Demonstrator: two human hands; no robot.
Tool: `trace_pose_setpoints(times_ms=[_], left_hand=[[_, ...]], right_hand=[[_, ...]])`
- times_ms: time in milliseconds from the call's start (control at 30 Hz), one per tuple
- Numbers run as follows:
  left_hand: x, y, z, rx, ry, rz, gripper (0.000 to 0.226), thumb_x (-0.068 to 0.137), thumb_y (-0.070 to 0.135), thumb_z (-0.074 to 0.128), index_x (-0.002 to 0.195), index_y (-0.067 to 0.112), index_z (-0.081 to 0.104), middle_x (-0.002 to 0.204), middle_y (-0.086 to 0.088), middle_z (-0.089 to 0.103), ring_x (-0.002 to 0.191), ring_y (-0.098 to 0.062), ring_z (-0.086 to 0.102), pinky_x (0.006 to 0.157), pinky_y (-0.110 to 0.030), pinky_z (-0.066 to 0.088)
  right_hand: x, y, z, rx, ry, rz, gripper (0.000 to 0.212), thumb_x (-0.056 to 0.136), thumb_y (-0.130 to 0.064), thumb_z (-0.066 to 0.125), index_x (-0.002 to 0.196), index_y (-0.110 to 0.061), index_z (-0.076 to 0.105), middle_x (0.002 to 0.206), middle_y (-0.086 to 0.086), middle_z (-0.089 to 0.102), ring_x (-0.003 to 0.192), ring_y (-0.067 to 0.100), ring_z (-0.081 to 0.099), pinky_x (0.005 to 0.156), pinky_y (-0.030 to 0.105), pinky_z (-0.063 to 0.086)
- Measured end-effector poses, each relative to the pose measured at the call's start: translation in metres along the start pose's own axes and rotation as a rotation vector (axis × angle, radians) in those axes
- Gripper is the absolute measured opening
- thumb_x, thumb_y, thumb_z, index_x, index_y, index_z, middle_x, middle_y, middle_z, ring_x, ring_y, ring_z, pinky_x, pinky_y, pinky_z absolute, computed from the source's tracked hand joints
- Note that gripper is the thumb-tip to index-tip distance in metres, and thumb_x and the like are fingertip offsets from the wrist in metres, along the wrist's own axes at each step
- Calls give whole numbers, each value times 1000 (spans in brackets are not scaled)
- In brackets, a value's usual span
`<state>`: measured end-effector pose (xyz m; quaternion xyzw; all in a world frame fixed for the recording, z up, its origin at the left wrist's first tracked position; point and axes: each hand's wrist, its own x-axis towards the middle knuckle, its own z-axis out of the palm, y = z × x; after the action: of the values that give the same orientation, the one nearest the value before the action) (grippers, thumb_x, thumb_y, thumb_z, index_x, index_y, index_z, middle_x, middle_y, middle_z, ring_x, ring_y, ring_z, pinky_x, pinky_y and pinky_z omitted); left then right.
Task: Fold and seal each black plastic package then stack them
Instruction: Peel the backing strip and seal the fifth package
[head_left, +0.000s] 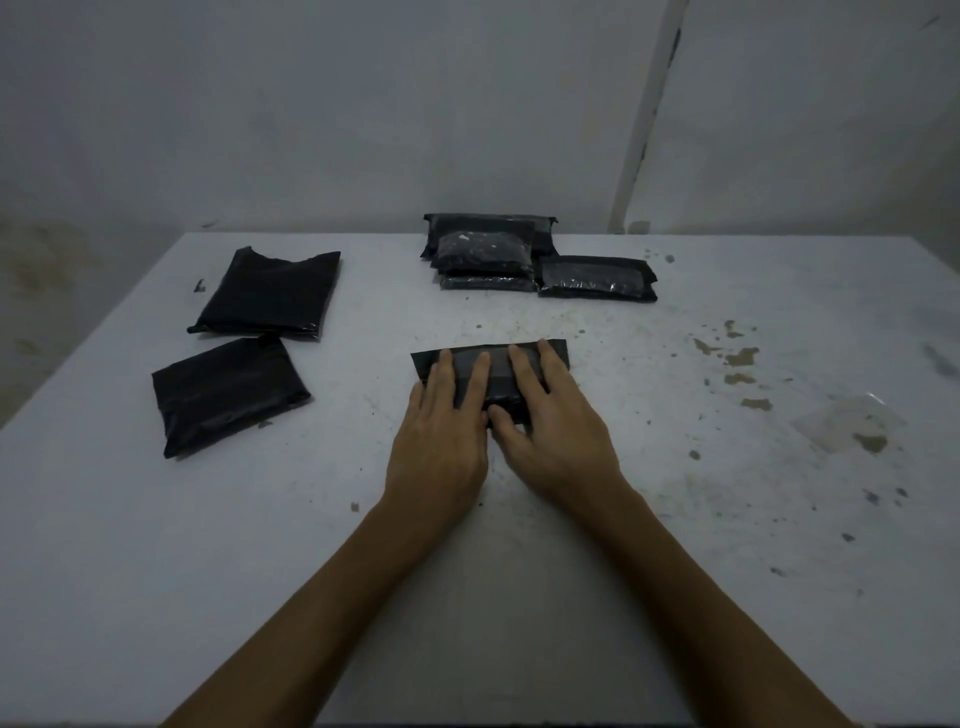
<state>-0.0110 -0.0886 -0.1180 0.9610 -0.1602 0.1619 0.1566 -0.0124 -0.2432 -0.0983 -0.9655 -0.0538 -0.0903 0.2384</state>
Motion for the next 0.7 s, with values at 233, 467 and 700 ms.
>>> trace_pose_setpoints(times_ms=[233, 467, 700], left_hand=[[2, 9, -6, 15, -61, -92, 62, 111, 29, 39, 162, 3, 17, 166, -23, 27, 153, -37, 29, 125, -47, 23], [2, 8, -18, 179, -154, -53, 68, 112, 39, 22, 163, 9, -12, 172, -14, -9, 160, -28, -4, 127, -50, -9], [9, -4, -20, 101, -93, 160, 68, 107, 24, 48, 164, 7, 16, 172, -12, 16, 159, -28, 17, 128, -54, 16]], right_hand=[[-1, -2, 1, -29, 24, 30, 75, 102, -56, 44, 164, -26, 15, 171, 4, 13, 154, 20, 20, 121, 32, 24], [-5, -3, -5, -118, 5, -27, 74, 103, -52, 39, 164, -22, 11, 171, 9, 10, 156, 25, 14, 126, 39, 6], [2, -4, -13, -206, -10, -73, 75, 102, -49, 40, 164, -17, 12, 171, 13, 8, 158, 26, 4, 127, 50, -6]])
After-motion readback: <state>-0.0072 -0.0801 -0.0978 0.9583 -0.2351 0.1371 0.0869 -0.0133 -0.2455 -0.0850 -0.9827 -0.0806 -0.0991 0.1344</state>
